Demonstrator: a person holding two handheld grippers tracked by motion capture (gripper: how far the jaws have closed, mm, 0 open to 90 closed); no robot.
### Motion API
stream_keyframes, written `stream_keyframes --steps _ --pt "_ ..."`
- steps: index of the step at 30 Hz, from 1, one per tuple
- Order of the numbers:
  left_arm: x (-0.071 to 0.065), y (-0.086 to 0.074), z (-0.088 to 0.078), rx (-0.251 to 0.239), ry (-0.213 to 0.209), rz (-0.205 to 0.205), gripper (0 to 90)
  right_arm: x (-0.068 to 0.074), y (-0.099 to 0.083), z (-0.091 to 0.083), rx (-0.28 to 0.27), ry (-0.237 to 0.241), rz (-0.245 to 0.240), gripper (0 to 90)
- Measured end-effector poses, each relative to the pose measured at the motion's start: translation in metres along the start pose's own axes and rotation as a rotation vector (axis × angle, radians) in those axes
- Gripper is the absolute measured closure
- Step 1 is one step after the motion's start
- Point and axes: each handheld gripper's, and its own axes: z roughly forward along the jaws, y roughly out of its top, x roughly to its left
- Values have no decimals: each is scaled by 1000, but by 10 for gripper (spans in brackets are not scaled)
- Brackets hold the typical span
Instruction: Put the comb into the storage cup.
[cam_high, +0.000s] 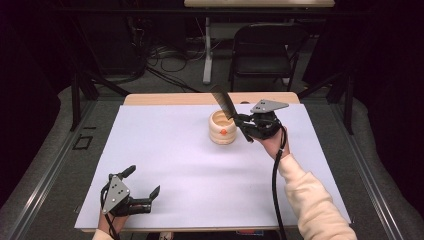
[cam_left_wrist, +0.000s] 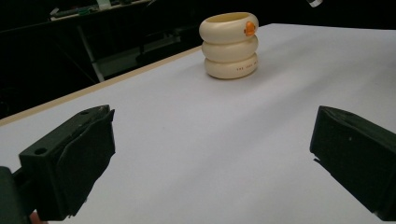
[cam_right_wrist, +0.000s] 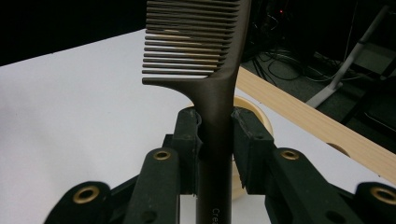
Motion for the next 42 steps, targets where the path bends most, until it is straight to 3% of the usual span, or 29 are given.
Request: stream_keyframes --steps 13,24,42 --pt "0 0 0 -1 0 -2 1 -3 5 14 -17 -4 -14 723" --pt "0 0 0 -1 0 -2 1 -8 6 23 -37 -17 5 722" --pt "0 0 0 -1 -1 -1 1 -8 14 29 -63 -19 5 721"
